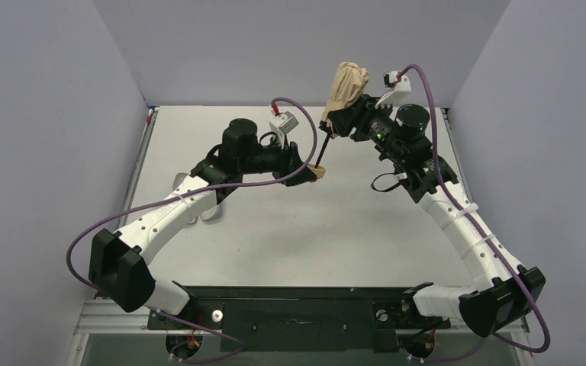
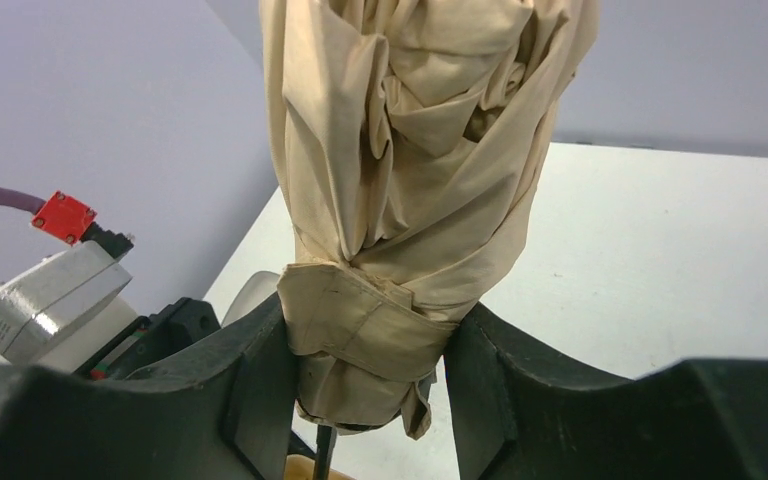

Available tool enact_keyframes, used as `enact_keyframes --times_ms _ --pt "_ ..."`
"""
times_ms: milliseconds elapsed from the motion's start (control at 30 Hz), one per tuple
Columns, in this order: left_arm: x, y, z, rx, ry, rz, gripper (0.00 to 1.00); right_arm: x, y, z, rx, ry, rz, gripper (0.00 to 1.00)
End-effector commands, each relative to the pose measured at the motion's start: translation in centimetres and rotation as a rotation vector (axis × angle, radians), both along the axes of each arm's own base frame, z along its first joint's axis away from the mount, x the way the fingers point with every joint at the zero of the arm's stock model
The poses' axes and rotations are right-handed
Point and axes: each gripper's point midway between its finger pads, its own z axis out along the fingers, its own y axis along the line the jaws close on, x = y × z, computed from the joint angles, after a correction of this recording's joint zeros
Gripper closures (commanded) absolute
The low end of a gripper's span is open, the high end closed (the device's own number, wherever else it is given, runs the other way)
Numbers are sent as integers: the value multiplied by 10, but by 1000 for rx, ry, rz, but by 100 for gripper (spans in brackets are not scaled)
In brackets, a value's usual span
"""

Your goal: Open the umbrella

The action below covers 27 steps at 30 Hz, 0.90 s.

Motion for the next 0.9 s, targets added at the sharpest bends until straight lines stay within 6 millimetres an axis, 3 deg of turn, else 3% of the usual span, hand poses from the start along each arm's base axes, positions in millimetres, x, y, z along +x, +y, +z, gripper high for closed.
enact_keyframes --times_ms 0,33,100,267,433,667,867 --pt "-2 16 16 3 -40 38 42 -12 -19 88 80 -283 -49 100" --pt "3 18 30 -15 -84 59 30 -13 -17 86 79 -277 -36 100" --pt "13 22 49 -28 -159 103 22 -17 -12 82 76 -270 -15 100" --pt "42 30 77 -22 -282 246 11 -28 -5 66 63 -233 9 100" --pt "56 22 92 -52 -307 296 1 -43 9 49 55 -206 37 100" --pt "50 -1 87 -78 -291 224 3 -55 18 43 58 -195 62 100" --pt "30 -15 84 -88 -308 118 3 -53 17 37 32 -197 49 100"
